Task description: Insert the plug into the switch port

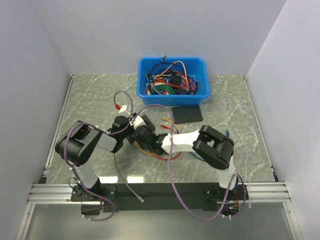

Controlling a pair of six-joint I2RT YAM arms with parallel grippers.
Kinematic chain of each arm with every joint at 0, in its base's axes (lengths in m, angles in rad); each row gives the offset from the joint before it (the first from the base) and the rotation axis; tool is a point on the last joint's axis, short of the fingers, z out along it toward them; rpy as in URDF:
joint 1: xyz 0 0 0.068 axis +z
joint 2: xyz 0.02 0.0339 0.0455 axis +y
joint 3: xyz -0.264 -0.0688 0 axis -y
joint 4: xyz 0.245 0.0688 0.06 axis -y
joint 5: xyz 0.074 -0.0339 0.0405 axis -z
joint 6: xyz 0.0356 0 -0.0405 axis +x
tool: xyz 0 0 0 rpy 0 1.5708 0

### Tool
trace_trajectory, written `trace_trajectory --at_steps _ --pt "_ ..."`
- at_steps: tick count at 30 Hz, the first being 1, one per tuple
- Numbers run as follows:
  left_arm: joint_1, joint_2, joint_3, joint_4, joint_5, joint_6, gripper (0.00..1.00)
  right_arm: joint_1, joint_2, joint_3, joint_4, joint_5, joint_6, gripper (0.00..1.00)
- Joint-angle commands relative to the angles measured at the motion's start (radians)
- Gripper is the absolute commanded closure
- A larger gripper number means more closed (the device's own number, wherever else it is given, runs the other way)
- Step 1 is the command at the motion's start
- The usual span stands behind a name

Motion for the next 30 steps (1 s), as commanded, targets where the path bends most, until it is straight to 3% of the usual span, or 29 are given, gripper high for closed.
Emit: trace_trajectory --at_steps 1,9,14,20,30 --pt "-0.127 0.026 -0.020 -0.433 0.080 0.032 0.55 -0.039 -0.079 0.027 0.174 0.048 0.009 0.54" --pt "-0.079 -0.067 0.146 -0.640 0.017 0.090 0.52 -0.031 -0.159 -0.074 0.161 0.044 0.062 0.49" --pt "-0.007 -0.095 0.235 -0.727 0.010 0.111 0.45 -0.023 -0.222 -0.150 0.171 0.016 0.090 0.47" --pt "0.065 -0.118 0.307 -0.772 0.008 0.130 0.38 -0.011 -0.260 -0.221 0.181 -0.015 0.136 0.47" --pt "0.189 -0.084 0.307 -0.734 0.030 0.090 0.38 0.020 -0.188 -0.212 0.166 -0.016 0.179 0.48"
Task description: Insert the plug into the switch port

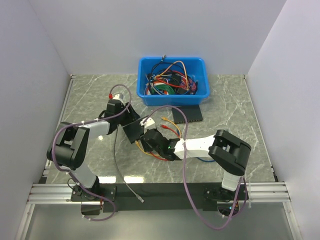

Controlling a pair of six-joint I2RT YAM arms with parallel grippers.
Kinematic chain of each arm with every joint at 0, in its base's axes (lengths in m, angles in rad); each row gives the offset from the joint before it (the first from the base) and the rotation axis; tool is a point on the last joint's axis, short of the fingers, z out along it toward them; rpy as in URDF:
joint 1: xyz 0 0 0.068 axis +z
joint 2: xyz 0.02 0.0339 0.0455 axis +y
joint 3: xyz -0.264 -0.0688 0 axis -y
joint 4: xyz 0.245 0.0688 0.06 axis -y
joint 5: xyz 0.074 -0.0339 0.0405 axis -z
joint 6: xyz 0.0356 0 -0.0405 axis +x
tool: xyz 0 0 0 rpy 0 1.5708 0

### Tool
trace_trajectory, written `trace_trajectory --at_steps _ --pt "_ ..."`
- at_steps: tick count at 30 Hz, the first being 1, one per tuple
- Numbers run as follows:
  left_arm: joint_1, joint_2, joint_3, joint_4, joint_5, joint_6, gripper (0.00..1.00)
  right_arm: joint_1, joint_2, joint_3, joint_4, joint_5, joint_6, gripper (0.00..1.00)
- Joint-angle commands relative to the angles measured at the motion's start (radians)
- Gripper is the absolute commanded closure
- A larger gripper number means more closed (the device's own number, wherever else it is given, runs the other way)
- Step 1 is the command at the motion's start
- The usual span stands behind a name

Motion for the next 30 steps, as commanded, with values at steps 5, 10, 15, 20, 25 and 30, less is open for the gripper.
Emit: trace_trajectory --at_steps 5,10,15,20,25,30 --pt "0.058 0.043 0.011 -0.024 0.019 0.023 0.39 0.007 0.054 0.049 0.006 0.006 0.030 0.50" --pt "0.059 0.057 -0.007 -0.006 0.058 0.031 0.41 0.007 0.095 0.075 -0.005 -0.001 0.035 0.58" --pt "0.059 0.070 -0.029 0.007 0.075 0.041 0.42 0.008 0.134 0.095 -0.014 -0.002 0.036 0.70" --pt "0.059 0.111 -0.039 0.042 0.147 0.063 0.45 0.005 0.160 0.111 -0.017 -0.002 0.035 0.80" --pt "0.058 0.152 -0.033 0.056 0.203 0.074 0.47 -0.001 0.164 0.120 -0.019 -0.001 0.029 0.85" --pt "0.058 0.165 -0.049 0.086 0.230 0.072 0.50 -0.010 0.161 0.160 -0.046 0.022 -0.005 0.87"
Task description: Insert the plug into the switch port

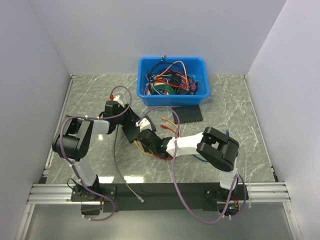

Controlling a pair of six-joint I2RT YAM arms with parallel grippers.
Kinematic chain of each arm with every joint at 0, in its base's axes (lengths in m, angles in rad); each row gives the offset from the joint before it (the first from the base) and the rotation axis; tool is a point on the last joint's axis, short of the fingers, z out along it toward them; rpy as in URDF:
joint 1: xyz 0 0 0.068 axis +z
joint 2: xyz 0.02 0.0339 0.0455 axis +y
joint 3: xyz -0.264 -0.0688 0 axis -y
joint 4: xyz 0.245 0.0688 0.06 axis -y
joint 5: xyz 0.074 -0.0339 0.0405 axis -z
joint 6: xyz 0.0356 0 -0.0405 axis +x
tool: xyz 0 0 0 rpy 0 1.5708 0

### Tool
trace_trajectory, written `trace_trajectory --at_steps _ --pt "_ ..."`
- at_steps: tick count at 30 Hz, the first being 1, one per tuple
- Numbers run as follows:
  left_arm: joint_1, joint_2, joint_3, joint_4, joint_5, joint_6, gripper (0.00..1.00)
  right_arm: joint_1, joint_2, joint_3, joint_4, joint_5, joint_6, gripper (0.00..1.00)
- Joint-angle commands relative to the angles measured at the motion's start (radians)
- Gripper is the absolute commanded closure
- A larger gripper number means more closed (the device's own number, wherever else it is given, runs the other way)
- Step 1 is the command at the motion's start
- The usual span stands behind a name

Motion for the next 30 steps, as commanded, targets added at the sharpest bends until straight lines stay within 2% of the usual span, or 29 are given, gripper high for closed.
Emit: trace_trajectory --at_steps 1,6,10,23,30 --pt "-0.015 0.041 -0.042 -0.060 0.084 0.020 0.51 -0.014 0.017 0.079 0.009 0.019 -0.035 0.87" --pt "-0.023 0.054 -0.076 -0.024 0.101 0.009 0.51 -0.032 0.005 0.134 -0.003 0.043 -0.087 0.88" --pt "-0.042 0.052 -0.099 -0.014 0.098 0.011 0.53 -0.076 0.017 0.197 -0.008 0.007 -0.098 0.89" --pt "-0.105 0.054 -0.125 -0.004 0.058 0.002 0.54 -0.118 0.146 0.399 -0.028 -0.062 -0.138 0.95" --pt "-0.104 -0.014 -0.087 -0.131 -0.048 0.011 0.39 -0.118 0.126 0.275 0.039 -0.073 -0.120 0.95"
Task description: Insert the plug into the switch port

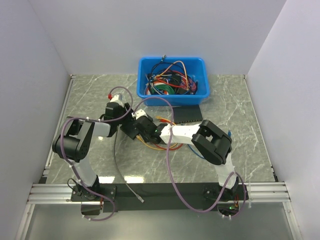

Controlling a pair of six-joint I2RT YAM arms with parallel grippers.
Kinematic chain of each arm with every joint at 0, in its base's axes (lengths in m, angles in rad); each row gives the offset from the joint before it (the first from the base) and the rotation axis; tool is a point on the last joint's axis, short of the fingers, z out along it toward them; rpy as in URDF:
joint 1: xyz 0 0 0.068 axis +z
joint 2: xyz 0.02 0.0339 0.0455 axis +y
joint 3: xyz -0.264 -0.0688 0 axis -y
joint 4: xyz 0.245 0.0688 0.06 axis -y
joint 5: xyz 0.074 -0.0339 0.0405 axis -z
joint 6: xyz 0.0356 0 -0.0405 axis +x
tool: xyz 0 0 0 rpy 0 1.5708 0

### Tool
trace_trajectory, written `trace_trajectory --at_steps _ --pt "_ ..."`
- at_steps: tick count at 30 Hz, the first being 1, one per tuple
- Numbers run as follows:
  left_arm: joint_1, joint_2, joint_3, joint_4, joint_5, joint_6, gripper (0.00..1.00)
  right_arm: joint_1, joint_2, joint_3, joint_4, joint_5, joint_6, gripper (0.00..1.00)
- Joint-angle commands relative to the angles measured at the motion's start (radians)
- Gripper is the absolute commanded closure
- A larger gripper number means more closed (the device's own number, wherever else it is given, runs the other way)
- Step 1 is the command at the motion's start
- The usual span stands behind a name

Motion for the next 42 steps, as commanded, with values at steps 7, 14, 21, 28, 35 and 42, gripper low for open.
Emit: trace_trajectory --at_steps 7,14,21,28,35,42 --pt "-0.048 -0.091 0.012 -0.412 -0.021 -0.053 0.22 -0.015 -0.026 -0.096 0.389 -0.026 -0.009 0.97" --pt "0.002 -0.318 -0.026 -0.513 -0.155 -0.081 0.15 -0.002 -0.013 -0.092 0.369 -0.023 -0.048 0.99" --pt "0.002 -0.626 -0.055 -0.709 -0.319 -0.099 0.03 0.042 0.064 0.061 0.299 -0.029 -0.110 0.99" --pt "0.001 -0.945 -0.066 -0.875 -0.370 -0.168 0.01 0.097 0.194 0.292 0.207 -0.070 -0.144 0.96" --pt "0.001 -1.117 0.002 -1.022 -0.439 -0.211 0.01 0.125 0.360 0.658 0.093 -0.179 -0.108 0.91" --pt "0.001 -1.108 0.034 -1.082 -0.437 -0.193 0.01 0.153 0.517 0.982 0.002 -0.207 -0.082 0.55"
